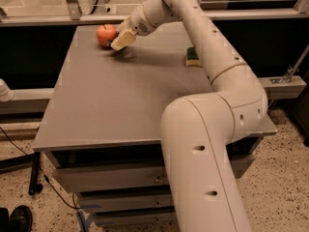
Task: Move rxbar blueberry near apple
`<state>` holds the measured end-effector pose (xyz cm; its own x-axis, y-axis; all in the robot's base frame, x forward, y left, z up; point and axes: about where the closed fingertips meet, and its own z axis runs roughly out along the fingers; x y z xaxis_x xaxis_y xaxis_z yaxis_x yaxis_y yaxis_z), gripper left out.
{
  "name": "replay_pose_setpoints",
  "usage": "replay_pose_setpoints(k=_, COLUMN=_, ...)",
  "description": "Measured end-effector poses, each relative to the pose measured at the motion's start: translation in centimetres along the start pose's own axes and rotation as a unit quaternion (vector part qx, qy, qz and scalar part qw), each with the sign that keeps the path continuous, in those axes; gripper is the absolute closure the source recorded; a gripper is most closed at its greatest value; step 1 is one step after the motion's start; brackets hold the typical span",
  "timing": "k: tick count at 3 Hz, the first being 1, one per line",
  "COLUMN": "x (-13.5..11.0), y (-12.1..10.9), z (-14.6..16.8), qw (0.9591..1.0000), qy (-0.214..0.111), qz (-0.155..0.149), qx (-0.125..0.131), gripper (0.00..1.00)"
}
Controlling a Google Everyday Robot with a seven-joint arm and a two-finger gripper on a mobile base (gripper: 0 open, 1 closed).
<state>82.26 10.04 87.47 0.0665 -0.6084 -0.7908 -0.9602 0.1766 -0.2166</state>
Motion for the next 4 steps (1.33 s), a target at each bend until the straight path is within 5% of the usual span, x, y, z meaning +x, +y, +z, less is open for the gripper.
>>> replay_pose_setpoints(k=2, x=0.5, y=-0.7, z=-0.2, qw=0.9999, qy=0.009, qz=0.001, qx=0.007, gripper=0.00)
replay_pose_setpoints(k=4, x=2.4, y=-0.1, z=-4.0, qw=0.9992, qy=0.025, qz=0.029, qx=0.006, gripper=0.00)
